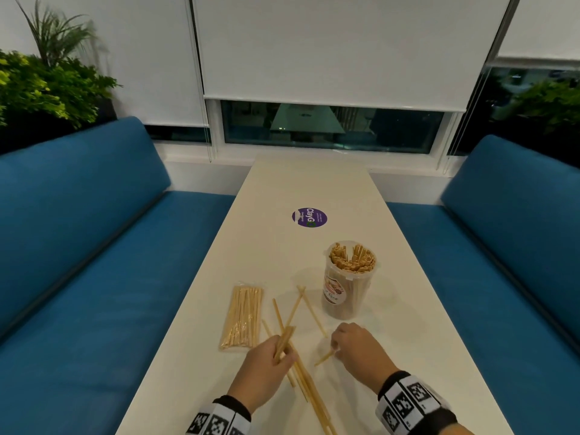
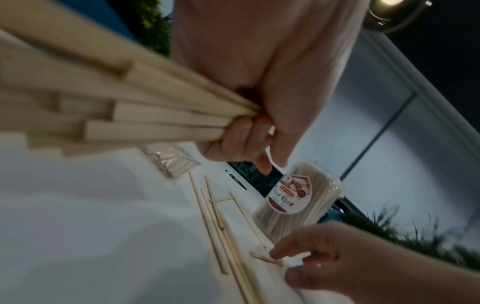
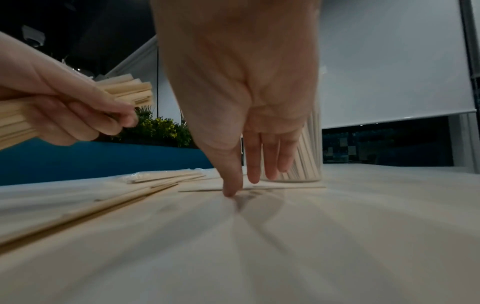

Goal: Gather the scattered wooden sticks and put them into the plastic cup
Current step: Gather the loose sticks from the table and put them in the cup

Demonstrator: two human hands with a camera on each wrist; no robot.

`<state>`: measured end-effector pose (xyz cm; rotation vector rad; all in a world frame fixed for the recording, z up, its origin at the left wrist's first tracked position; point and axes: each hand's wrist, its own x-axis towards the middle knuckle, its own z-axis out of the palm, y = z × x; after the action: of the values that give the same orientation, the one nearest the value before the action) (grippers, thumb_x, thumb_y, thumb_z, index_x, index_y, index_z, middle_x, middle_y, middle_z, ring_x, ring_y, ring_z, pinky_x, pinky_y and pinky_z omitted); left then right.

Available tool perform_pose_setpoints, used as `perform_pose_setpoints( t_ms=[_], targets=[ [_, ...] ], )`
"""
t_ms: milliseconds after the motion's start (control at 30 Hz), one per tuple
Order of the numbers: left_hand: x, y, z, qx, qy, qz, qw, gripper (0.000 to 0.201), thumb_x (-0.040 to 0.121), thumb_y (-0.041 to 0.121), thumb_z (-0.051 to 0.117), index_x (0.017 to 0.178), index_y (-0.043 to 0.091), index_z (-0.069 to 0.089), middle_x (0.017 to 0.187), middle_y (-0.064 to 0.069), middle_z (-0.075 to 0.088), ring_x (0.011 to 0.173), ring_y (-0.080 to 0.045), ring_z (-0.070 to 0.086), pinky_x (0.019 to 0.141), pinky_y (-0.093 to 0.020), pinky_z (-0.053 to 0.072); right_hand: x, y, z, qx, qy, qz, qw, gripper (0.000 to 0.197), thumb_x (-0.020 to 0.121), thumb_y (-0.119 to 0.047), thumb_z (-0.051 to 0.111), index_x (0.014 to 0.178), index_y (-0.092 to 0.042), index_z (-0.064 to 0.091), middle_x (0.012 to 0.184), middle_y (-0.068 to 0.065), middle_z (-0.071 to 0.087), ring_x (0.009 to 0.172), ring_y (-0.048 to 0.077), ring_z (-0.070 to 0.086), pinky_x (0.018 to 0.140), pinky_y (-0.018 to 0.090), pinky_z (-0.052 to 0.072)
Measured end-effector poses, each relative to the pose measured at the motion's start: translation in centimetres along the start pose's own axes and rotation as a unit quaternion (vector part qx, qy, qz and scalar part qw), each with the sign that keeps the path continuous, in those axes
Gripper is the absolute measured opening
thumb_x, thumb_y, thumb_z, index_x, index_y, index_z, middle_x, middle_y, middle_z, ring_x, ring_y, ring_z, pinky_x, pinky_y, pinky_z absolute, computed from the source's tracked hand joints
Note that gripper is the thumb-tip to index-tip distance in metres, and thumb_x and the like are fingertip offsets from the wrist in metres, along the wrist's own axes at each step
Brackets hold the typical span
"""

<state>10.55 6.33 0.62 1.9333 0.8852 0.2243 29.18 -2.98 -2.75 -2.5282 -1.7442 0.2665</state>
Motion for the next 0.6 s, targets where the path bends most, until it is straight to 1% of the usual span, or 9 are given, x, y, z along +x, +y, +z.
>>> perform_pose_setpoints(
  t_ms=[67, 133, 200, 233, 333, 400, 467, 533, 600],
  targets=[
    [0.1, 0.3, 0.4, 0.076, -0.067, 0.021, 0.995, 0.007, 0.091, 0.025, 0.057, 0.097, 0.023, 0.06, 0.088, 0.006, 0.053, 0.065, -0.002, 0.047, 0.059, -0.012, 0.036, -0.2, 0.0, 0.1, -0.02, 0.004, 0.0, 1.0, 0.017, 0.092, -0.021, 0.053, 0.104, -0.012, 0.061, 0.11, 0.004, 0.057, 0.103, 0.022, 0.052, 0.079, 0.026, 0.034],
    [0.3, 0.3, 1.0, 0.174, -0.134, 0.045, 0.975, 0.026, 0.09, 0.021, 0.058, 0.115, 0.021, 0.059, 0.099, 0.002, 0.044, 0.087, -0.011, 0.052, 0.073, -0.015, 0.038, -0.5, 0.1, 0.4, -0.037, -0.001, -0.002, 0.999, 0.01, 0.082, -0.022, 0.068, 0.088, -0.015, 0.063, 0.091, 0.001, 0.059, 0.084, 0.02, 0.057, 0.066, 0.024, 0.032],
    [0.5, 0.3, 1.7, 0.258, -0.177, 0.067, 0.948, 0.034, 0.089, 0.015, 0.055, 0.124, 0.018, 0.055, 0.106, -0.003, 0.041, 0.106, -0.024, 0.051, 0.084, -0.023, 0.036, -0.7, 0.7, 1.3, -0.051, 0.008, -0.006, 0.999, 0.026, 0.063, -0.018, 0.083, 0.069, -0.02, 0.058, 0.07, -0.002, 0.057, 0.059, 0.014, 0.055, 0.051, 0.022, 0.03],
    [0.5, 0.3, 2.1, 0.283, -0.191, 0.075, 0.937, 0.038, 0.089, 0.011, 0.053, 0.126, 0.018, 0.054, 0.109, -0.006, 0.041, 0.109, -0.027, 0.05, 0.085, -0.026, 0.037, -0.7, 0.9, 1.8, -0.056, 0.014, -0.012, 0.998, 0.026, 0.062, -0.014, 0.082, 0.069, -0.02, 0.057, 0.068, -0.001, 0.056, 0.056, 0.014, 0.053, 0.048, 0.022, 0.029],
    [0.5, 0.0, 2.6, 0.32, -0.204, 0.085, 0.922, 0.045, 0.088, 0.005, 0.049, 0.13, 0.022, 0.053, 0.102, -0.002, 0.034, 0.106, -0.032, 0.052, 0.087, -0.034, 0.042, -1.0, 0.6, 1.3, -0.013, 0.015, -0.011, 1.0, 0.011, 0.087, -0.003, 0.052, 0.093, -0.012, 0.053, 0.084, 0.002, 0.049, 0.071, 0.02, 0.042, 0.055, 0.023, 0.027],
    [0.6, -0.2, 2.5, 0.331, -0.189, 0.086, 0.921, 0.043, 0.088, 0.005, 0.049, 0.128, 0.021, 0.054, 0.105, -0.003, 0.037, 0.103, -0.033, 0.054, 0.086, -0.036, 0.043, -0.8, 0.2, 0.7, 0.021, 0.018, -0.003, 1.0, 0.016, 0.093, -0.002, 0.034, 0.101, -0.013, 0.043, 0.086, 0.0, 0.04, 0.071, 0.018, 0.035, 0.054, 0.026, 0.025],
    [0.5, -0.4, 2.4, 0.35, -0.17, 0.087, 0.917, 0.035, 0.09, 0.005, 0.049, 0.122, 0.015, 0.057, 0.113, -0.008, 0.041, 0.099, -0.033, 0.055, 0.085, -0.038, 0.044, 0.0, -0.6, 0.0, 0.088, 0.017, 0.017, 0.996, 0.012, 0.094, -0.004, 0.033, 0.099, -0.015, 0.036, 0.082, -0.002, 0.039, 0.059, 0.011, 0.033, 0.053, 0.024, 0.027],
    [0.4, -0.5, 2.2, 0.359, -0.161, 0.093, 0.915, 0.027, 0.09, 0.006, 0.049, 0.115, 0.01, 0.059, 0.114, -0.009, 0.042, 0.096, -0.033, 0.055, 0.083, -0.039, 0.046, 1.2, -1.5, -0.2, 0.16, 0.032, 0.052, 0.985, 0.009, 0.096, -0.007, 0.034, 0.096, -0.016, 0.036, 0.081, -0.002, 0.043, 0.059, 0.006, 0.035, 0.054, 0.023, 0.031],
    [0.2, -0.4, 2.0, 0.37, -0.165, 0.099, 0.909, 0.022, 0.09, 0.006, 0.05, 0.11, 0.007, 0.06, 0.115, -0.009, 0.042, 0.094, -0.033, 0.056, 0.083, -0.04, 0.046, 2.7, -2.3, -0.5, 0.215, 0.04, 0.096, 0.971, 0.014, 0.099, -0.018, 0.039, 0.109, -0.011, 0.044, 0.102, 0.005, 0.052, 0.082, 0.014, 0.051, 0.07, 0.025, 0.038]
  ],
)
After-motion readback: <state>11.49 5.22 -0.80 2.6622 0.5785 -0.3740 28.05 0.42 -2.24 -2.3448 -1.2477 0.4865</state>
